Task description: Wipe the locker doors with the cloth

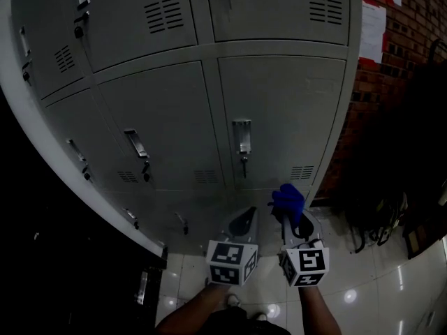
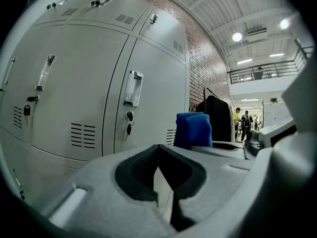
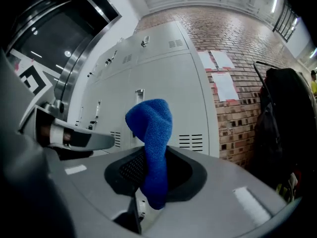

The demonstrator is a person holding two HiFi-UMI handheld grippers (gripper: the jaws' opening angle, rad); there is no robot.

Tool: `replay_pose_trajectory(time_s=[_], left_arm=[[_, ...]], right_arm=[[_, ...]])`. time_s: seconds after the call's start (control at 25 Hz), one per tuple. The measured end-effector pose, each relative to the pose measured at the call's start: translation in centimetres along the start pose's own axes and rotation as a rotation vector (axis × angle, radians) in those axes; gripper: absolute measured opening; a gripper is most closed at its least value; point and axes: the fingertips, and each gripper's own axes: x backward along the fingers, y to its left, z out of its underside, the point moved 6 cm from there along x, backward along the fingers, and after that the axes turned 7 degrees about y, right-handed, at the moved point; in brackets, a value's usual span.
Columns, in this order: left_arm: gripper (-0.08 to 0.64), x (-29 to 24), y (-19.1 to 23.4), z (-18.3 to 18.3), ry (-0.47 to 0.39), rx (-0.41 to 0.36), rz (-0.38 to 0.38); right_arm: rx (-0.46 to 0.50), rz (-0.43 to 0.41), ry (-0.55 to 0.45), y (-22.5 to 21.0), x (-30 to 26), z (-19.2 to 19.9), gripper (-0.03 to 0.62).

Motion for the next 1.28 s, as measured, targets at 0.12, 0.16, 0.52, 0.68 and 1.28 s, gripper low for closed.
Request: replay_pose_trajectory(time_s=[0.12, 0.16, 0.52, 0.68, 1.28], left_arm=[[0.003, 0.9, -0.2, 0.5, -0.007, -0.009, -0.026], [0.003, 1.3, -0.2, 0.6, -0.012, -0.011, -0.037], [0.003, 2.9, -0.7, 1.2, -0.026, -0.049, -0.061], [0.003, 2.8, -0.5, 1.4, -0.024, -0.042, -0.060], [0.003, 2.7, -1.5, 2.3, 0.004, -0.055, -0.030]], right_arm=[[-0.001, -0.043, 0.000, 2.2, 1.0, -0.2, 0.080], [-0.002, -0.054, -0.001, 2.8, 1.3, -0.3, 0.080], [-0.018, -0.113, 0.035, 5.5, 1.7, 0.4, 0.074], [-0.021, -0.108, 0.036, 5.4, 1.5, 0.5, 0.074], [-0.031, -0.104, 0.050, 5.0, 1.5, 0.9, 0.074]])
